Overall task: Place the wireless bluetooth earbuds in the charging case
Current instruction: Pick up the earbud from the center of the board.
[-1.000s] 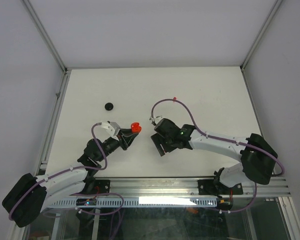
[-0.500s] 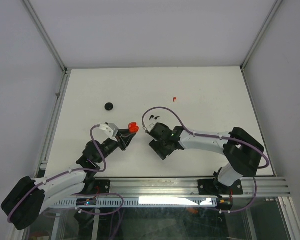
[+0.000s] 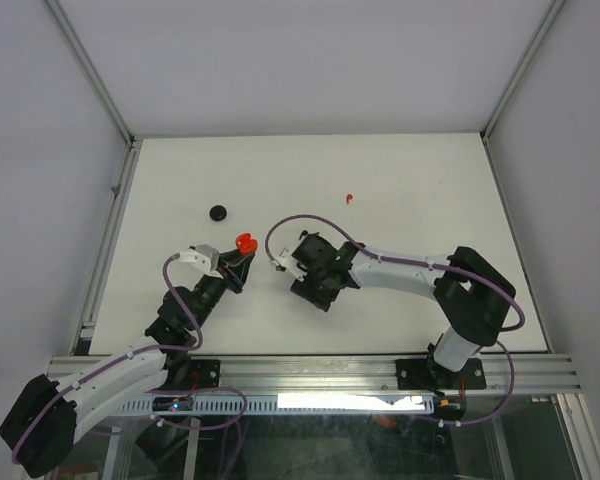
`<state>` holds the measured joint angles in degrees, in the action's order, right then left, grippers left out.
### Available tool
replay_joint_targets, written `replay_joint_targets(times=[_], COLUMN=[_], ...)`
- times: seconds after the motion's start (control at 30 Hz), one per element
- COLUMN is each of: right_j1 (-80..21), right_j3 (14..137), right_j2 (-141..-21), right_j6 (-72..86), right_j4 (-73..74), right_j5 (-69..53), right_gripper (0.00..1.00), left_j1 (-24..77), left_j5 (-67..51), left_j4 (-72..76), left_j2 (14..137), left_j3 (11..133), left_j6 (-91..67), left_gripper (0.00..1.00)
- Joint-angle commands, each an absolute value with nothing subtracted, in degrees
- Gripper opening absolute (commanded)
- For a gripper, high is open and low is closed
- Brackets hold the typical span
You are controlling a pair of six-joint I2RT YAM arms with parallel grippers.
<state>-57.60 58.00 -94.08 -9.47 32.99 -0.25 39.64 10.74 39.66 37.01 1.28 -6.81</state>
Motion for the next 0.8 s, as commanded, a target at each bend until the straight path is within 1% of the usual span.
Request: replay_joint_targets(times=[0.0,0.03,0.1,0.17,0.33,0.77], right_j1=[-57.40,-57.39,-57.40,-57.46,-57.61,-60.40], right_j3=[62.05,62.61,63.40,64.15,65.88,67.81], right_j2=[-96.85,-97.45,-98.32,-99.09,-101.08,-105.31], right_j6=[-16.27,-16.66,-17.02,-17.19,-17.82,-16.98], right_j4=[34.53,34.98,35.70,36.65,39.32,44.94], right_j5=[-3.72,-3.74,-3.78,-3.69,-3.68,1.85], right_gripper=[0.52,0.52,0.46,0.43,0.42,0.39], left_j1=[39.23,39.19,39.14,39.20,39.17,39.14], left_j5=[14.13,14.15,14.00,13.89,13.67,13.67], left_j4=[40.47,40.51,40.71,40.83,41.12,41.18], left_j2=[35.89,35.97,36.20,36.53,37.25,37.35], left_j3=[-0.91,-0.88,-0.84,-0.73,-0.54,-0.59], left_j6=[-7.24,-7.22,-7.21,-7.20,-6.86,-6.72], left_gripper=[0.00,0.00,0.00,0.00,0.00,0.00])
